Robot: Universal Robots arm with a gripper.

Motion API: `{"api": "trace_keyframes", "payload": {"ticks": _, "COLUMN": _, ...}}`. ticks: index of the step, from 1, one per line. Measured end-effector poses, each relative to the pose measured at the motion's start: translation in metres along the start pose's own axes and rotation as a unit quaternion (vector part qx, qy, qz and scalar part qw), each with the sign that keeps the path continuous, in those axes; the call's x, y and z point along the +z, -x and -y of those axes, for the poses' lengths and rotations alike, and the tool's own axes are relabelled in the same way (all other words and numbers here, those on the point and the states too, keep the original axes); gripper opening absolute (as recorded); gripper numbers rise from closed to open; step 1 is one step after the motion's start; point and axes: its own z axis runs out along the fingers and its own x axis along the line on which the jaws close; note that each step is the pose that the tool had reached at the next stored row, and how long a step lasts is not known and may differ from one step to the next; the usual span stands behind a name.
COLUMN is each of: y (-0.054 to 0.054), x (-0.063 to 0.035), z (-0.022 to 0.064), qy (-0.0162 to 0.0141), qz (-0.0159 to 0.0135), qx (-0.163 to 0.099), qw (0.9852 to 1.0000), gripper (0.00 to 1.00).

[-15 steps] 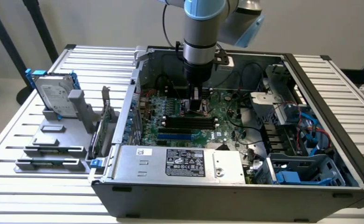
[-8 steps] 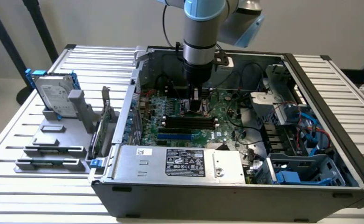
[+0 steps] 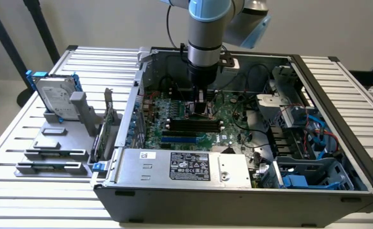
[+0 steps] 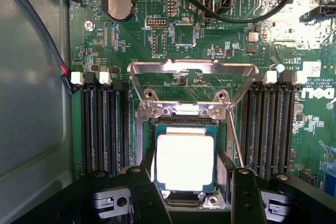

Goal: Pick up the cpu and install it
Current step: 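Place the cpu into insertion slot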

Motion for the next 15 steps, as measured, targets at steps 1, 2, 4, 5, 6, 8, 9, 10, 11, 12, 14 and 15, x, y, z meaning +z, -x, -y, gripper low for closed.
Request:
{"api": "trace_keyframes", "payload": {"ticks": 1, "y": 0.0000, "x": 0.0001, "z": 0.0000, "qy": 0.0000, "qz": 0.0000, "qx": 0.000, "qw": 1.0000, "gripper": 0.55}}
{"api": "trace_keyframes", "payload": {"ticks": 2, "y": 0.0000, "x": 0.0003, "z": 0.0000, "qy": 0.0000, "qz": 0.0000, "qx": 0.000, "qw": 1.0000, "gripper": 0.55}}
{"api": "trace_keyframes", "payload": {"ticks": 4, "y": 0.0000, "x": 0.0005, "z": -0.0002, "qy": 0.0000, "qz": 0.0001, "qx": 0.000, "qw": 1.0000, "gripper": 0.55}}
{"api": "trace_keyframes", "payload": {"ticks": 5, "y": 0.0000, "x": 0.0005, "z": -0.0003, "qy": 0.0000, "qz": 0.0001, "qx": 0.000, "qw": 1.0000, "gripper": 0.55}}
{"api": "trace_keyframes", "payload": {"ticks": 6, "y": 0.0000, "x": 0.0006, "z": -0.0004, "qy": 0.0000, "qz": 0.0001, "qx": 0.000, "qw": 1.0000, "gripper": 0.55}}
{"api": "trace_keyframes", "payload": {"ticks": 8, "y": 0.0000, "x": 0.0006, "z": -0.0006, "qy": 0.0000, "qz": 0.0001, "qx": 0.000, "qw": 1.0000, "gripper": 0.55}}
{"api": "trace_keyframes", "payload": {"ticks": 9, "y": 0.0000, "x": 0.0007, "z": -0.0006, "qy": 0.0000, "qz": 0.0002, "qx": 0.000, "qw": 1.0000, "gripper": 0.55}}
{"api": "trace_keyframes", "payload": {"ticks": 10, "y": 0.0000, "x": 0.0007, "z": -0.0006, "qy": 0.0000, "qz": 0.0003, "qx": 0.000, "qw": 1.0000, "gripper": 0.55}}
{"api": "trace_keyframes", "payload": {"ticks": 11, "y": 0.0000, "x": 0.0008, "z": -0.0006, "qy": 0.0000, "qz": 0.0003, "qx": 0.000, "qw": 1.0000, "gripper": 0.55}}
{"api": "trace_keyframes", "payload": {"ticks": 12, "y": 0.0000, "x": 0.0009, "z": -0.0007, "qy": 0.0000, "qz": 0.0004, "qx": 0.000, "qw": 1.0000, "gripper": 0.55}}
{"api": "trace_keyframes", "payload": {"ticks": 14, "y": 0.0000, "x": 0.0009, "z": -0.0007, "qy": 0.0000, "qz": 0.0007, "qx": 0.000, "qw": 1.0000, "gripper": 0.55}}
{"api": "trace_keyframes", "payload": {"ticks": 15, "y": 0.0000, "x": 0.0010, "z": -0.0007, "qy": 0.0000, "qz": 0.0008, "qx": 0.000, "qw": 1.0000, "gripper": 0.55}}
